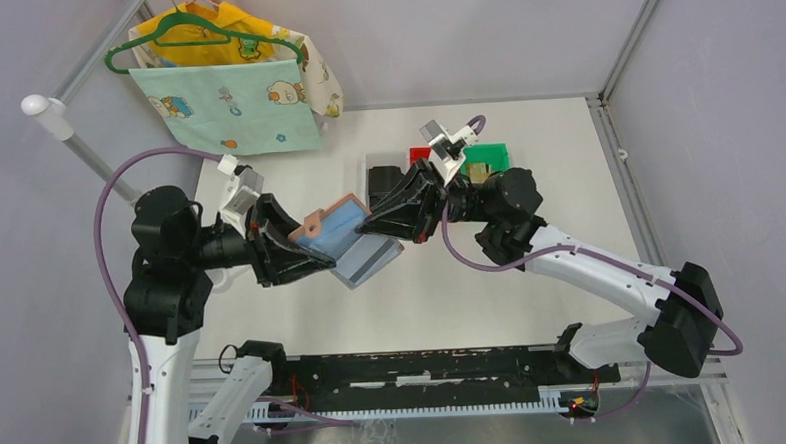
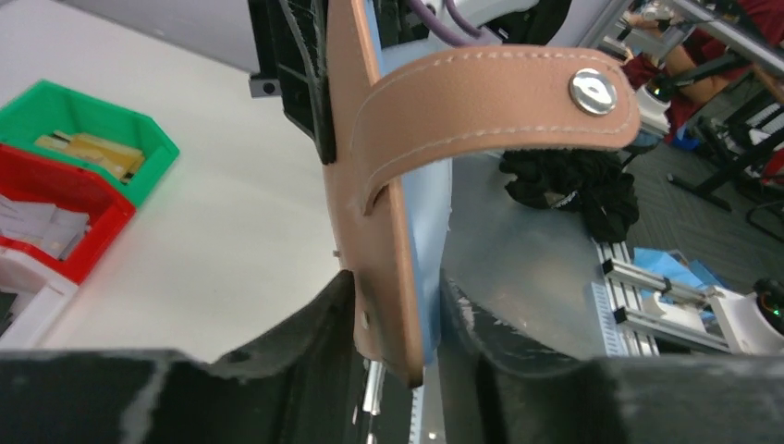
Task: Take the credit cards out of the card holder
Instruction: Remove the credit card from the card holder.
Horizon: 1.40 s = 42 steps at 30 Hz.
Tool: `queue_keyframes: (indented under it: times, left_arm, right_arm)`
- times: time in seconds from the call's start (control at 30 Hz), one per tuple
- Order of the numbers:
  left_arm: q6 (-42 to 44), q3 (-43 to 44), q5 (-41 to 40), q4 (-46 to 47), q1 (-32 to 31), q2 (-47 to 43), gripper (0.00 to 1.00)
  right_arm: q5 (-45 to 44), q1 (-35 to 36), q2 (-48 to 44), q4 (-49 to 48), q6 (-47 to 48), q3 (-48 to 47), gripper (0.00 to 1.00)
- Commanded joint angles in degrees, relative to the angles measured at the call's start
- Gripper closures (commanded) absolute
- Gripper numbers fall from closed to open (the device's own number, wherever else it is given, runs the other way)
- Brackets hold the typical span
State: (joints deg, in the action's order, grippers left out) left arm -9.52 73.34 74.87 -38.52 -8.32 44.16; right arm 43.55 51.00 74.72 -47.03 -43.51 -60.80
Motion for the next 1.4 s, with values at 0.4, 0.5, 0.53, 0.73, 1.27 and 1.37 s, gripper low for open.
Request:
queue_keyframes:
  times: [0.4,0.5,0.53,0.73,1.27,1.37]
  left_arm:
    - [7.15,-6.7,-14.97,2.44,-0.21,-8.63,0.17]
    - [-0.14,-9.97,-20.06,11.0,-0.13,-11.57,0.44]
    - [-3.07,-10.53,-20.35,13.25,-0.14,-11.85,0.5]
    - [-15.48,-10.53,-11.05,21.09,-0.17,-9.19,0.42]
    - [33.74,2.18,6.97,-24.37,-0.08,-0.21,0.28]
    - [24.97,1.95,5.69,-15.28,0.26,0.43,0.32]
  right_arm:
    - [-17.65,0.71,-6.45,-5.6,-9.68,7.8,1.0]
    - [-18.24,2.22,-6.37,-7.75,-10.24,9.11,1.0]
    - [-18.12,3.1,-6.05,-7.5,-9.62,8.86,1.0]
    - [-19.11,5.55,-5.17,-5.98,-7.25,8.28,1.0]
    - [-18.99,5.97,-6.46,-1.16,-3.69,6.42,1.0]
    - [-18.7,7.0,-6.07,-0.71,-2.55,6.47,1.0]
